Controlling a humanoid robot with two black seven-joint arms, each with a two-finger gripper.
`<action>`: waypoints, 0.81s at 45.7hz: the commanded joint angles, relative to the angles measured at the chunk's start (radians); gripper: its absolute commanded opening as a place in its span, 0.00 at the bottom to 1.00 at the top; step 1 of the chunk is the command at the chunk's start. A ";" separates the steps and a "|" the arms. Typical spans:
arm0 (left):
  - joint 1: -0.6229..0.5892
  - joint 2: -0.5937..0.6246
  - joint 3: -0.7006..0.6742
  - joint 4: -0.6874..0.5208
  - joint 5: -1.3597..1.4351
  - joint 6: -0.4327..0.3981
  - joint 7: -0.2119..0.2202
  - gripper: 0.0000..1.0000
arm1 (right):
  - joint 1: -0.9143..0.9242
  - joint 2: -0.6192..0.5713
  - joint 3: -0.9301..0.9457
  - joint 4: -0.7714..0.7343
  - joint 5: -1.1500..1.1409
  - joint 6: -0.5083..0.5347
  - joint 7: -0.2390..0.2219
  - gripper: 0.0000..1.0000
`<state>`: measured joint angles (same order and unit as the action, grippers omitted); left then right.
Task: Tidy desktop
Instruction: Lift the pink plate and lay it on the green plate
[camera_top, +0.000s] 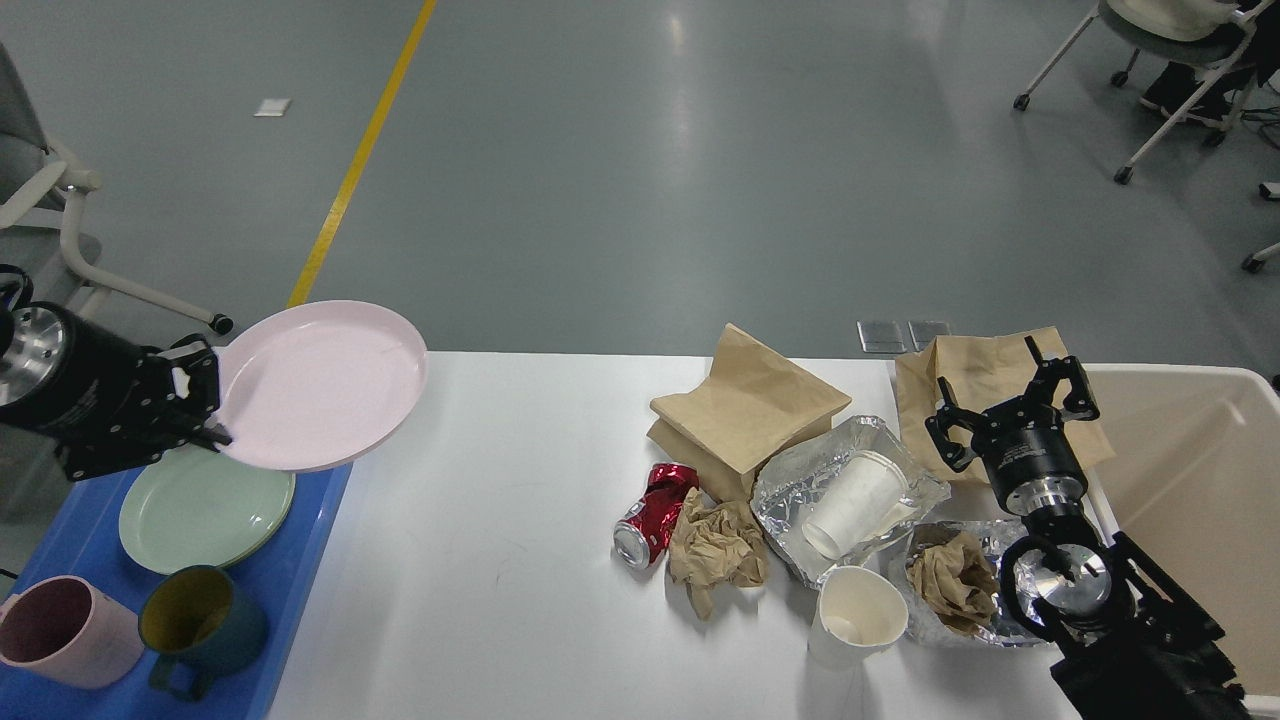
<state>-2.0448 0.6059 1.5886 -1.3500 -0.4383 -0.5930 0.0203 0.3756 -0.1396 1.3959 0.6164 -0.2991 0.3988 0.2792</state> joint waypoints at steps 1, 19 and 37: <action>0.191 0.035 0.005 0.245 0.001 -0.076 0.000 0.00 | 0.000 0.000 0.000 0.000 0.000 0.000 0.000 1.00; 0.713 0.123 -0.311 0.725 0.004 -0.068 0.125 0.00 | -0.001 0.000 0.000 0.000 0.000 0.000 0.000 1.00; 0.828 0.064 -0.401 0.790 0.026 0.067 0.133 0.00 | -0.001 0.000 0.000 0.000 0.000 0.000 0.000 1.00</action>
<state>-1.2325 0.6820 1.1907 -0.5584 -0.4184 -0.5481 0.1500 0.3751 -0.1396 1.3959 0.6167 -0.2991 0.3988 0.2792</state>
